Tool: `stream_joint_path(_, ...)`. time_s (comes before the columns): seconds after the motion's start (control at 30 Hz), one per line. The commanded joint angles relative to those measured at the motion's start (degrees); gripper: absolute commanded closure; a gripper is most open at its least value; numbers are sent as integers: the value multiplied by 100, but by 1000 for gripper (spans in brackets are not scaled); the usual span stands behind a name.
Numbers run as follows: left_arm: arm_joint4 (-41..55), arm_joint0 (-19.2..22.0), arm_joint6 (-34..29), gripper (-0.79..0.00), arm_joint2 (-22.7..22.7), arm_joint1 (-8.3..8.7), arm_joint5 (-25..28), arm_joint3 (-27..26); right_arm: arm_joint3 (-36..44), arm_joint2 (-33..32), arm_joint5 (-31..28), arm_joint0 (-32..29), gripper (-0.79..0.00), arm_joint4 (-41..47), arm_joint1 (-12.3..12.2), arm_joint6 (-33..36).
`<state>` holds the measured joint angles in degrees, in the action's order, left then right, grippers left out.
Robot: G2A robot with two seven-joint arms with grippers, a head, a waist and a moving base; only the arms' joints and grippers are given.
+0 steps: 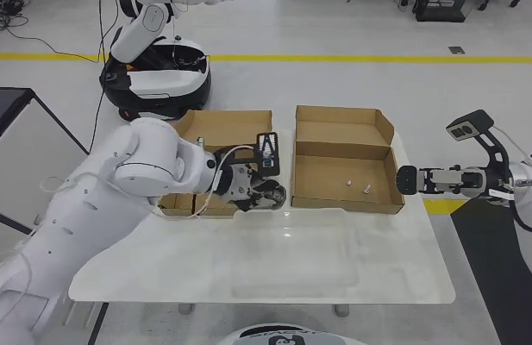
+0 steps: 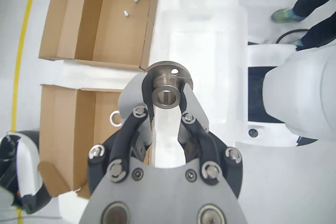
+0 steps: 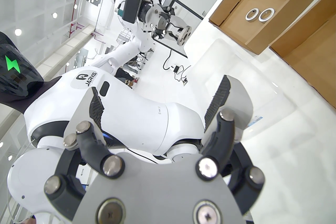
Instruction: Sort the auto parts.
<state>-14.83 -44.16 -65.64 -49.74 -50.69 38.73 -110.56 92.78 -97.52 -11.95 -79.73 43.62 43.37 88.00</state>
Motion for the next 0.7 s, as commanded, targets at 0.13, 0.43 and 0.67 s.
stream_joint_path(0.13, 611, -580, 982, 0, -491, 305, 974, 270, 0, 0, 0, 0, -785, 1, 0, 0)
stream_joint_path(0.43, 1332, -1046, 1936, 0, -847, 654, 1927, 581, 0, 0, 0, 0, -785, 1, 0, 0)
stream_joint_path(0.67, 2372, -1276, 2054, 0, -1163, 742, 1927, 393, 0, 0, 0, 0, -785, 1, 0, 0)
